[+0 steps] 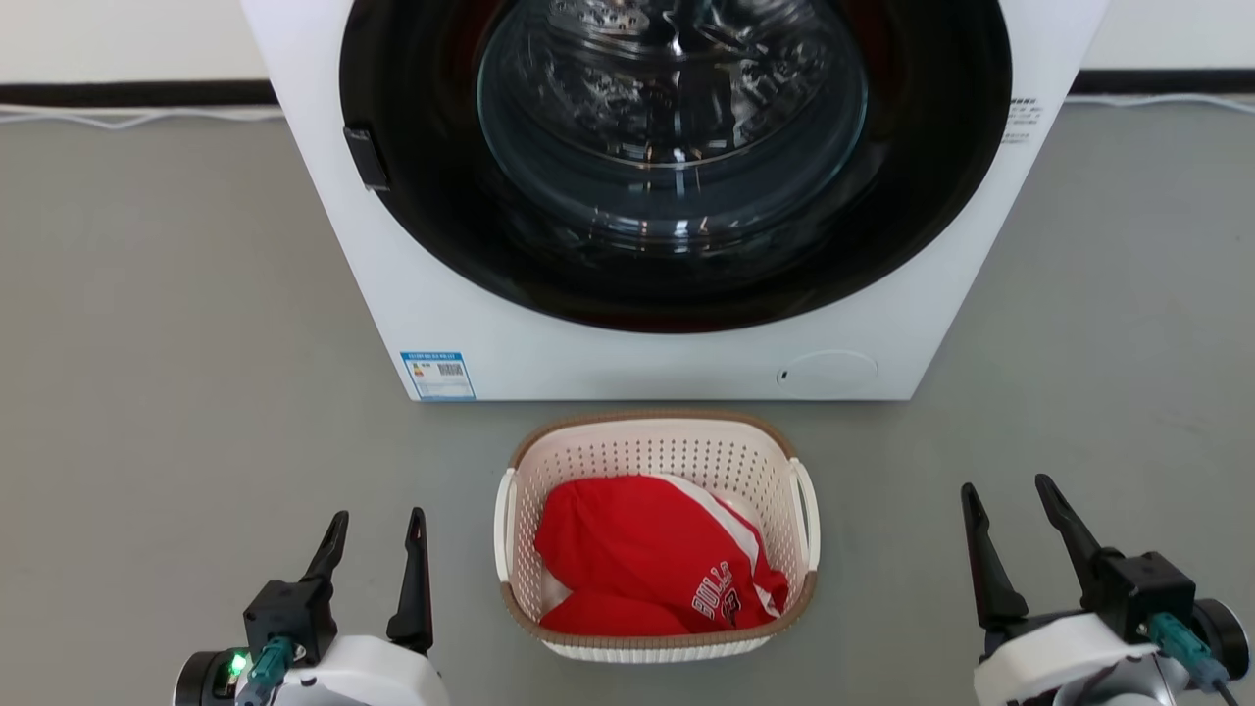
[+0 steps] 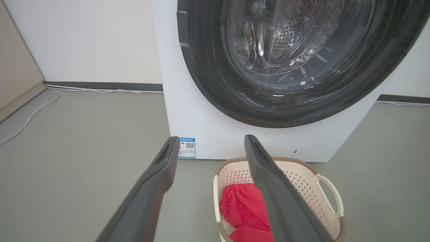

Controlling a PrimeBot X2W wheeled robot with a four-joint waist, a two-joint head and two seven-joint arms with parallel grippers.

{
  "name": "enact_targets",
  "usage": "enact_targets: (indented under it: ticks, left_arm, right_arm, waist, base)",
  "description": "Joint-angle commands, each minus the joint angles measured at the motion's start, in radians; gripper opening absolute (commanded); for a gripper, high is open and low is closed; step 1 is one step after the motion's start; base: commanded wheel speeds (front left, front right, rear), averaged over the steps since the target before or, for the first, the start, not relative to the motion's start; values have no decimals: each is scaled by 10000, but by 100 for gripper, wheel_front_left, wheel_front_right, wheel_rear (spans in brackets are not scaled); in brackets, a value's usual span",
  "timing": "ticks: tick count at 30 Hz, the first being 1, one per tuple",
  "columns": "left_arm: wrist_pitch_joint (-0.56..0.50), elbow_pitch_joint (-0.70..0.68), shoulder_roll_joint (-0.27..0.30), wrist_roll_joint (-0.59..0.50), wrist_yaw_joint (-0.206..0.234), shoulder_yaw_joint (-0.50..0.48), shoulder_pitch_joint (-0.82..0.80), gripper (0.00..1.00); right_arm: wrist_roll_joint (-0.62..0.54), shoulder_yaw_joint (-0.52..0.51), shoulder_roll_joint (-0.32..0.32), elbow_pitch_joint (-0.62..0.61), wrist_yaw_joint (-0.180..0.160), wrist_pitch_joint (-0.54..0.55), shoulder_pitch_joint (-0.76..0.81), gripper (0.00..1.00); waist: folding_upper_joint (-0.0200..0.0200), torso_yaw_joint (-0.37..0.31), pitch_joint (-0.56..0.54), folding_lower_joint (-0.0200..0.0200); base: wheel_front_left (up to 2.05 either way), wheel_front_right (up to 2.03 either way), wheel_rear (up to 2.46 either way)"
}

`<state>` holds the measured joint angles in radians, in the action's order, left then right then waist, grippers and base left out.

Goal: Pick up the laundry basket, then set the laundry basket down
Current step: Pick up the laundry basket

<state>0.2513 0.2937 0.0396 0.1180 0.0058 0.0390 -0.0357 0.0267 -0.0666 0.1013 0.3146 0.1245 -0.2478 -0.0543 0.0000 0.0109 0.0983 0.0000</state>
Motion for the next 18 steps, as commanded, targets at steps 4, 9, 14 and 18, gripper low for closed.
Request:
enact_targets:
  ticks: [4, 9, 14, 18]
  left_arm:
    - [105, 103, 106, 180, -12, -220, -736, 100]
    - [105, 1108, 106, 491, -154, -16, -1396, 100]
    - [105, 2611, 106, 818, -212, 412, -2528, 100]
    - [105, 3801, 106, 1151, -190, 721, -3586, 100]
  right_arm:
    - [133, -20, -53, 279, 62, -139, -740, 100]
    - [40, -301, -167, 1233, 62, -139, -1540, 100]
    - [-228, -342, -92, 2461, 62, -139, -2562, 100]
    - [-409, -260, 40, 3637, 62, -139, -3492, 100]
  waist:
    - [0, 5, 411, 0]
    - [0, 16, 1023, 0]
    - [0, 76, 1756, 0]
    - [0, 86, 2367, 0]
  base:
    - [0, 0, 0]
    - [0, 0, 0]
    - [0, 0, 0]
    - [0, 0, 0]
